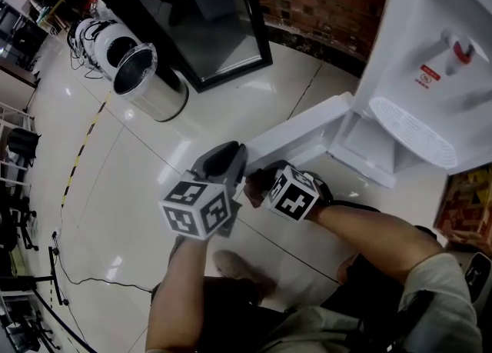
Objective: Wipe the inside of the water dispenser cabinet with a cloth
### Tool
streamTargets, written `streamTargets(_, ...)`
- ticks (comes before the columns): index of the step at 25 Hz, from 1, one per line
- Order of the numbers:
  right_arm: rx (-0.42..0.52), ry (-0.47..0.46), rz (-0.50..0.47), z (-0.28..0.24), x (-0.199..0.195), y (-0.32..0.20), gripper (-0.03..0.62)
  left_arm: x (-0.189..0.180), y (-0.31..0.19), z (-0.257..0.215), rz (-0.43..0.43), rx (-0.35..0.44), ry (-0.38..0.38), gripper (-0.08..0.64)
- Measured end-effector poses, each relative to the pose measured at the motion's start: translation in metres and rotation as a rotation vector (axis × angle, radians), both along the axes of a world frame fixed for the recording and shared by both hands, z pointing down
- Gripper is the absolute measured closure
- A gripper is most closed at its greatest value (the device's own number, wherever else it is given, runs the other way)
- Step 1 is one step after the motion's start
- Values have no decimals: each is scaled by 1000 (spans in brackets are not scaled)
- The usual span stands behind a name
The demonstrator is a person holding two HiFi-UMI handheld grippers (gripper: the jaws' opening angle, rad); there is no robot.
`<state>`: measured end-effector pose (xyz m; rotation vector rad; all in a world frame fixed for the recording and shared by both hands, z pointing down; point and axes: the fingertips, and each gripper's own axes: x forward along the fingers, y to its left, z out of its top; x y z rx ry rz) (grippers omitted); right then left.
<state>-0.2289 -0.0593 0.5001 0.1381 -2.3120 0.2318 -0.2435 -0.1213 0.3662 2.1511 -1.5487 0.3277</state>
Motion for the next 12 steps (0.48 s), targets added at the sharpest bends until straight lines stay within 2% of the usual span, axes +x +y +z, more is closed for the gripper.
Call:
streamTargets(4,13,-3,5,2,3,-3,476,0,0,1,5,5,2,532)
streamTargets(7,28,-8,62,11,8,-4,476,1,5,2,12,4,-8,532)
streamTargets(12,80,-62,157,8,5,-13,476,-3,-1,-1,-29,17,-36,534)
